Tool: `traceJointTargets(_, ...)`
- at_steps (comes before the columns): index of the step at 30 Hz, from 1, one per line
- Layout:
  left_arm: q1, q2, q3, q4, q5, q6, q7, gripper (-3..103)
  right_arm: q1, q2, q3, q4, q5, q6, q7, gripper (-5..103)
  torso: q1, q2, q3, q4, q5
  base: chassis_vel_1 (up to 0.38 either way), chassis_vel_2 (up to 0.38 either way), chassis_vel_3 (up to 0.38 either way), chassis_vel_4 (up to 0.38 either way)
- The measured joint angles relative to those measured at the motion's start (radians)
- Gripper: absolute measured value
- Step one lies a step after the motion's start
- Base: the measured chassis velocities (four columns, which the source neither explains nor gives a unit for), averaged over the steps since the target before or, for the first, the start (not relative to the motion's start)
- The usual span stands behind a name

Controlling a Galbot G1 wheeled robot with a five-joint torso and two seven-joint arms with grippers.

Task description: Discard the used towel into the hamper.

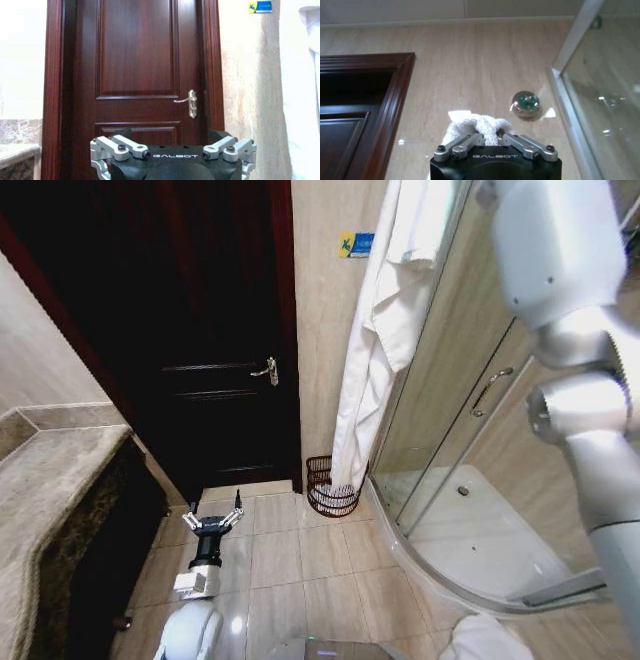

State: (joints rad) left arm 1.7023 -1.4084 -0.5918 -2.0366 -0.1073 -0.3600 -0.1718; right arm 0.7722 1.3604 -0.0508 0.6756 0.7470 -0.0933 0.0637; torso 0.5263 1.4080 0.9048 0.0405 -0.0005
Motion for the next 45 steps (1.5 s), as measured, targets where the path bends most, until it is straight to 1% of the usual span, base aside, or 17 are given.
traceJointTargets(4,0.004,-0.002,0.0,-0.002,-0.001,-0.008,-0.001,100,-0.026,0.011,0.021,0.018,-0.022,-0.003,0.011,5,0.0,0.0,0.0,-0.0004,0.0,0.0,0.0,0.0,0.0)
traceJointTargets(9,0.009,0.002,0.002,-0.014,-0.001,-0.009,0.0,100,-0.077,0.012,0.026,0.036,-0.027,-0.015,0.022,5,0.0,0.0,0.0,-0.0004,0.0007,0.0,0.0,0.0,0.0)
traceJointTargets(14,0.005,0.011,0.004,-0.016,-0.004,-0.007,0.002,100,-0.107,0.019,0.032,0.032,-0.029,-0.011,0.023,5,0.0,0.0,0.0,-0.0004,0.0005,0.0,0.0,0.0,0.0)
traceJointTargets(29,-0.013,0.012,0.027,0.0,0.001,-0.013,0.006,100,-0.12,0.04,0.028,0.05,-0.042,-0.012,0.037,5,0.0,0.0,0.0,-0.0002,0.0003,-0.017,0.024,0.019,-0.02)
traceJointTargets(35,-0.011,0.014,0.027,0.0,0.002,-0.015,0.007,100,-0.137,0.04,0.028,0.059,-0.046,-0.013,0.04,5,0.001,0.0,0.0,-0.0002,0.0004,-0.079,0.089,0.081,-0.091)
traceJointTargets(36,-0.006,0.015,0.027,-0.002,0.005,-0.016,0.008,100,-0.155,0.031,0.024,0.095,-0.045,-0.017,0.057,5,0.001,0.0,0.0,-0.0001,0.0004,-0.06,0.074,0.085,-0.055)
traceJointTargets(42,-0.003,0.013,0.028,-0.002,0.014,-0.018,0.01,100,-0.182,0.014,0.016,0.144,-0.044,-0.033,0.066,5,0.001,0.0,0.0,-0.0005,0.0006,-0.029,0.031,0.019,-0.025)
traceJointTargets(45,0.003,0.007,0.032,-0.004,0.022,-0.019,0.01,100,-0.2,0.006,0.012,0.166,-0.039,-0.035,0.068,5,0.0,0.0,0.0,-0.0003,0.0003,0.0,0.0,0.0,0.0)
